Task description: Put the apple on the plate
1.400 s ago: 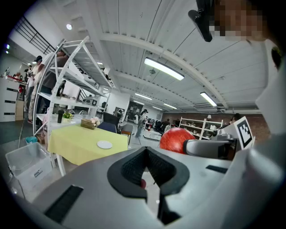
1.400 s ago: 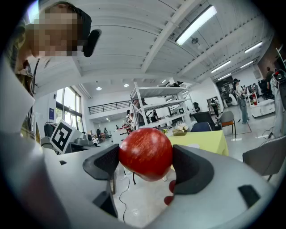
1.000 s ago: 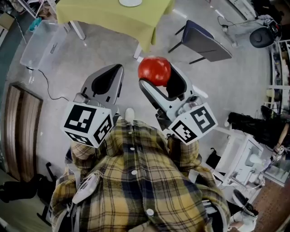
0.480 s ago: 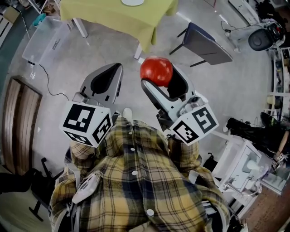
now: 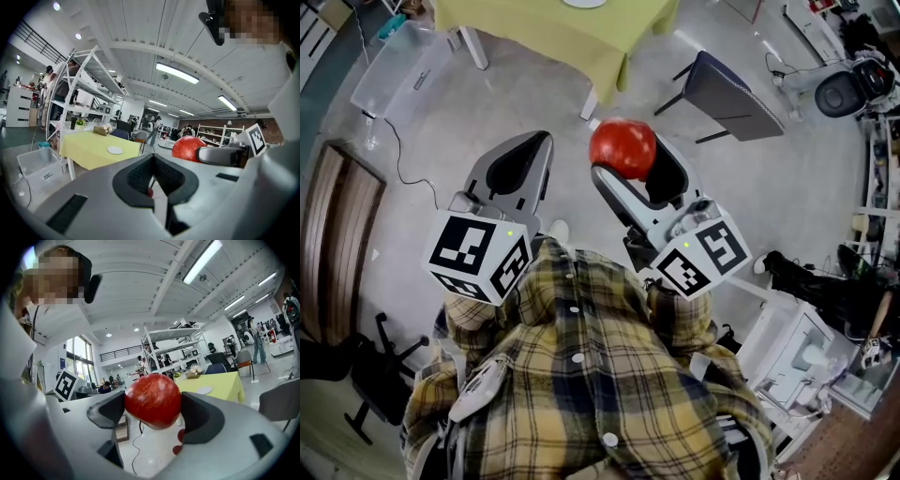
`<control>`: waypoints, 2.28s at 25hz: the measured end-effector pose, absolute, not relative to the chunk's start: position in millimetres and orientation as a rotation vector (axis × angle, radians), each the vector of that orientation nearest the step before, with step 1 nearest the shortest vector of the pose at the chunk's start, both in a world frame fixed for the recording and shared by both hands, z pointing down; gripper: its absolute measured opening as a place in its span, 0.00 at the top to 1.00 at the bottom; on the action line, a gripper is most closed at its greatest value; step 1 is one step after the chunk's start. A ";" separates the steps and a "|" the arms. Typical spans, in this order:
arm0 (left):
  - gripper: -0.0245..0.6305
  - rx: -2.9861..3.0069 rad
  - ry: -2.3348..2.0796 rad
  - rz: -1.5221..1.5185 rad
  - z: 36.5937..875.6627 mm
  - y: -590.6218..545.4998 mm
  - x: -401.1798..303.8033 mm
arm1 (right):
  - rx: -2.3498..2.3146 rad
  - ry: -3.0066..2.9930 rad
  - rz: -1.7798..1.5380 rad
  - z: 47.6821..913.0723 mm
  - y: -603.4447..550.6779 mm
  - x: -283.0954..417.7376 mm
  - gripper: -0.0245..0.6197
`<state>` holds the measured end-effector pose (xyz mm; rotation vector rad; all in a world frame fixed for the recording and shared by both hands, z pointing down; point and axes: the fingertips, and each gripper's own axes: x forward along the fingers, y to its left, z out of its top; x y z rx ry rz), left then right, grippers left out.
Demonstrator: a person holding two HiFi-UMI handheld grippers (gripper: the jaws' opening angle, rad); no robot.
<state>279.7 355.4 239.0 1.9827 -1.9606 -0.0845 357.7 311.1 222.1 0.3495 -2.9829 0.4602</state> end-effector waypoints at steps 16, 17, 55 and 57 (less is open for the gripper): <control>0.95 2.017 -1.908 -0.062 243.2 309.2 189.4 | 0.404 -2.953 0.461 227.7 270.4 265.4 0.40; 0.95 2.021 -1.903 -0.058 242.8 305.0 182.2 | 0.411 -2.953 0.464 227.4 266.6 258.5 0.40; 0.95 2.108 -1.685 0.020 268.3 156.3 -22.4 | 0.744 -2.837 0.561 254.3 111.6 77.2 0.40; 0.95 2.104 -1.692 0.020 268.3 139.7 -26.5 | 0.739 -2.840 0.562 254.7 94.5 73.1 0.40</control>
